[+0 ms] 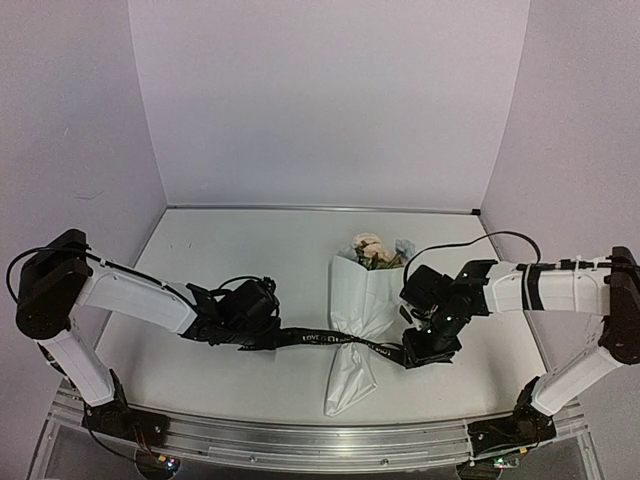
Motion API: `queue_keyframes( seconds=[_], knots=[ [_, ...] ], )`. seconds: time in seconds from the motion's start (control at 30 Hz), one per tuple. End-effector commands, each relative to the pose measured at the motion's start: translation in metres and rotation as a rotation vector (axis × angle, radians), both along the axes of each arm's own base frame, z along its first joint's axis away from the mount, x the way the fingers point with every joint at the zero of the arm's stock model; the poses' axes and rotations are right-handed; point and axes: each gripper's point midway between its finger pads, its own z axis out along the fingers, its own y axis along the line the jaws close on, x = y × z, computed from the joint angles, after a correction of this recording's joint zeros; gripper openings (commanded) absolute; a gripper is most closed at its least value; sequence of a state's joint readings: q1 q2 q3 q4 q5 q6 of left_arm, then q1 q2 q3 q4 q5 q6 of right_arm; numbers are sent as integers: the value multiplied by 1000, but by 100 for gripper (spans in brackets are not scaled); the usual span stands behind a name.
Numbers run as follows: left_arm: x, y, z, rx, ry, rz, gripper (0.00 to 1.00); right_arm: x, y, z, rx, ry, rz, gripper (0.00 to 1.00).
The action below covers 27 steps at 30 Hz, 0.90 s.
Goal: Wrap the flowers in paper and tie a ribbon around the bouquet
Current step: Adjust the ribbon on the folded bouquet.
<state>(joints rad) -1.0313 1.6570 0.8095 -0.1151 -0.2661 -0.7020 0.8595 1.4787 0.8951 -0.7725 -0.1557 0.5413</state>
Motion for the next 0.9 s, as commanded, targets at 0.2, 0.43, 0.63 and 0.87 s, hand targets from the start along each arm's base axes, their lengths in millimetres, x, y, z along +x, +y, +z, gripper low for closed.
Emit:
queue_keyframes(
  seconds=[0.2, 0.43, 0.63, 0.87],
  knots=[
    [7, -4, 10, 10, -32, -8, 0, 27, -11, 10, -24, -129, 42, 46],
    [7, -7, 8, 10, -27, -18, 0, 42, -13, 13, -39, -70, -44, 47],
    [9, -12, 10, 8, -28, -32, 0, 38, 0, 10, -24, 17, -9, 49],
    [10, -17, 11, 2, -27, -46, 0, 30, 0, 8, -48, 79, 26, 50]
  ],
)
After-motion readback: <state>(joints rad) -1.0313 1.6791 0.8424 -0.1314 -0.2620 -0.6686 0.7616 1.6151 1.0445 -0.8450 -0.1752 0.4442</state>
